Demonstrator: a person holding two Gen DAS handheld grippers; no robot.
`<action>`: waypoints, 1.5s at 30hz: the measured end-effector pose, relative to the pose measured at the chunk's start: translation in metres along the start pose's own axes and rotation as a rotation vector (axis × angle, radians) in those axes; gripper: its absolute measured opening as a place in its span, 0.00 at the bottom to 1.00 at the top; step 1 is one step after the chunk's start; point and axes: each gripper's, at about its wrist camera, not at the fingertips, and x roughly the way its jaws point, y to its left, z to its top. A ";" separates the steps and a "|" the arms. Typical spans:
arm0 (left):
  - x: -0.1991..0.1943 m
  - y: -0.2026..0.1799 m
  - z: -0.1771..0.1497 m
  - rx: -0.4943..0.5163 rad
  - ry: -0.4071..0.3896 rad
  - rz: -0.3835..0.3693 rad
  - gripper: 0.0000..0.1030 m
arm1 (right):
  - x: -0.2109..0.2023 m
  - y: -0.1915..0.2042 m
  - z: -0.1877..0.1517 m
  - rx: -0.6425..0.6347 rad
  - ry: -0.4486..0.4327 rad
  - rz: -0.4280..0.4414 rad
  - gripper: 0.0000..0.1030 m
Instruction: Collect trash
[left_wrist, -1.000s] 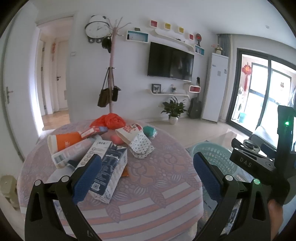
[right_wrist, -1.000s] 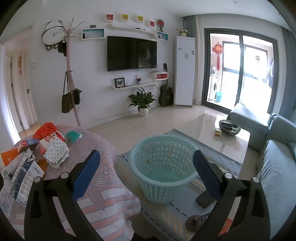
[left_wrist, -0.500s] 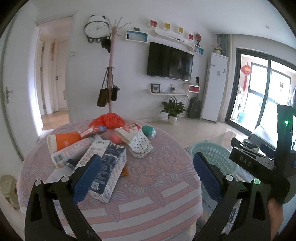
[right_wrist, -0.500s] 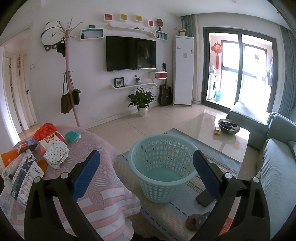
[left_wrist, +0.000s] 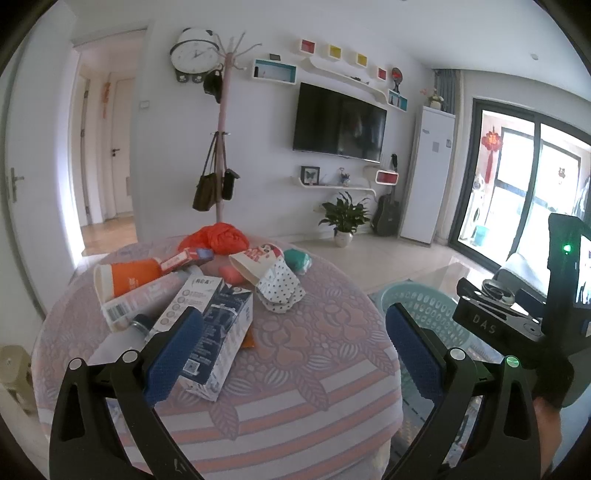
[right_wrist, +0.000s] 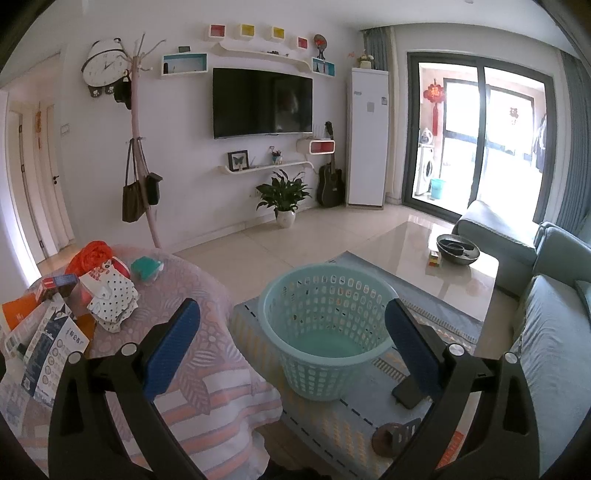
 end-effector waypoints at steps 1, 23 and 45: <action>0.000 0.000 0.000 -0.001 0.000 0.000 0.93 | -0.001 0.001 0.000 0.000 0.000 0.003 0.92; -0.009 0.017 0.002 -0.048 -0.019 0.035 0.93 | -0.011 0.024 0.003 -0.053 -0.021 0.028 0.92; 0.048 0.155 0.011 -0.103 0.254 -0.045 0.81 | 0.007 0.137 0.029 -0.231 0.100 0.426 0.63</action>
